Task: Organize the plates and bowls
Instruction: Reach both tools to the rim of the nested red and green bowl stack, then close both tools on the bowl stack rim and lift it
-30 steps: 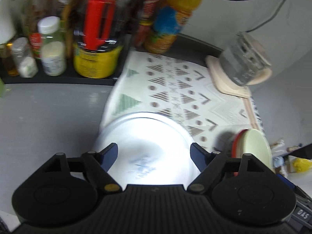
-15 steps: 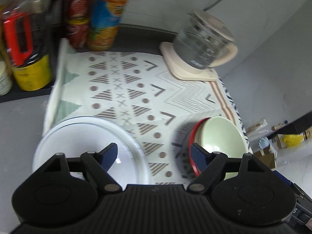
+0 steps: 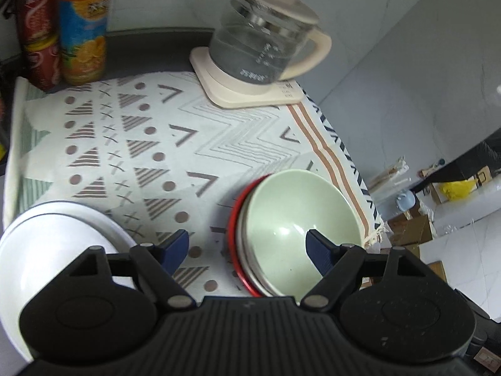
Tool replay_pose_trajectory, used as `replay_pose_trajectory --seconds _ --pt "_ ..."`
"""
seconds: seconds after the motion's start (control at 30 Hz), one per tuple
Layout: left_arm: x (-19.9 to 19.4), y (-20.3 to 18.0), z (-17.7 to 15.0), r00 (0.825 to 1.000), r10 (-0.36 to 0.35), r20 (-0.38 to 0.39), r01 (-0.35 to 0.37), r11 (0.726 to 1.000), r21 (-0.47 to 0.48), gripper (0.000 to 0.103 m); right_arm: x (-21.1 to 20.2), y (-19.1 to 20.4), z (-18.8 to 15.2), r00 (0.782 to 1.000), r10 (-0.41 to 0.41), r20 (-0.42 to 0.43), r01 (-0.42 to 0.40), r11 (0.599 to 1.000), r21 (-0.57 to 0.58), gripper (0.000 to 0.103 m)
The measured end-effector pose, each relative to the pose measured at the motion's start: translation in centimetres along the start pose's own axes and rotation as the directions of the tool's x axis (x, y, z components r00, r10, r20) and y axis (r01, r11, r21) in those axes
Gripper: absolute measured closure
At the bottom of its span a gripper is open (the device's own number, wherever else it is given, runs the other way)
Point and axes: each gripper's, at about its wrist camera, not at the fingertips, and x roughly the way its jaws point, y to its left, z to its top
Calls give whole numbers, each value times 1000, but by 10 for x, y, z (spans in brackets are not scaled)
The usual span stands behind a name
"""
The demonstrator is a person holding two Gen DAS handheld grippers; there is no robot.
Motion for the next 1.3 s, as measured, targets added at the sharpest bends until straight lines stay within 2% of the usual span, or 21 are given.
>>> replay_pose_trajectory --seconds 0.2,0.4,0.53,0.7,0.87,0.9,1.0,1.07,1.13,1.3 --pt "31 -2 -2 998 29 -59 -28 1000 8 23 18 -15 -2 997 43 -68 -39 998 58 0" --pt "51 2 -5 996 45 -72 -45 999 2 24 35 -16 -1 992 59 -108 -52 996 67 1" --pt "61 3 -3 995 52 -88 -52 999 4 28 48 -15 0 988 66 -142 -55 995 80 8" --pt "72 3 0 992 55 -115 -53 998 19 41 65 -14 2 981 74 -180 -56 993 104 22" --pt "82 6 3 986 61 -154 -60 998 14 62 81 -14 2 972 81 -219 -56 991 118 35" --pt "84 6 4 985 60 -159 -59 998 11 63 84 -14 3 971 84 -225 -58 992 116 37" --pt "88 7 6 984 59 -168 -59 998 5 70 92 -13 3 965 101 -242 -75 991 115 48" --pt "92 7 7 982 61 -178 -62 998 1 77 97 -12 4 960 119 -255 -92 989 114 60" --pt "94 7 7 981 67 -184 -69 998 -2 79 100 -12 3 955 139 -261 -114 987 111 67" --pt "96 7 7 979 78 -188 -83 996 -19 81 101 -15 4 952 152 -266 -128 986 104 74"
